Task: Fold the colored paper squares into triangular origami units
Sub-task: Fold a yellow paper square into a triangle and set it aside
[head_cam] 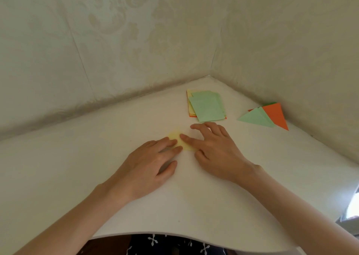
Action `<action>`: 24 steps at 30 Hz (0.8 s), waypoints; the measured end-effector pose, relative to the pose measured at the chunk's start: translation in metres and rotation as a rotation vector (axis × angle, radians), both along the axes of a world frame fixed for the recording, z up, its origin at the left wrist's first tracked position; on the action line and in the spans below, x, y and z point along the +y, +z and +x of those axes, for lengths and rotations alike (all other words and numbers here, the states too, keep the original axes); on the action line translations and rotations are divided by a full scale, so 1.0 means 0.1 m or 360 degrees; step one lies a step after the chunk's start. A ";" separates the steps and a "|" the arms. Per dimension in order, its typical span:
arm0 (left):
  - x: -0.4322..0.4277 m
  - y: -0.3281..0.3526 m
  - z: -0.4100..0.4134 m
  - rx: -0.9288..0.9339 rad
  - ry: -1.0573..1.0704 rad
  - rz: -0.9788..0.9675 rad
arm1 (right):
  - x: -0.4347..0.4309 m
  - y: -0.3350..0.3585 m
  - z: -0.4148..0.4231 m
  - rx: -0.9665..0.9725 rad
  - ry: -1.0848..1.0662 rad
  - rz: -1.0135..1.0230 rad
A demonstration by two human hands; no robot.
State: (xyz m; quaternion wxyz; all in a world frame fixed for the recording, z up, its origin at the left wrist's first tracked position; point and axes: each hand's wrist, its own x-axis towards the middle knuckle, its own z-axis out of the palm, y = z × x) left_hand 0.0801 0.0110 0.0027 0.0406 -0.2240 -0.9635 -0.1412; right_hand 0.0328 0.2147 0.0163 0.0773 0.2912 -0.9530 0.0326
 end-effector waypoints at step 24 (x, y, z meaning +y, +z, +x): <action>-0.05 -0.04 0.03 -0.0165 -0.0131 -0.0090 | -0.22 -0.01 0.16 -0.0251 -0.0558 -0.0665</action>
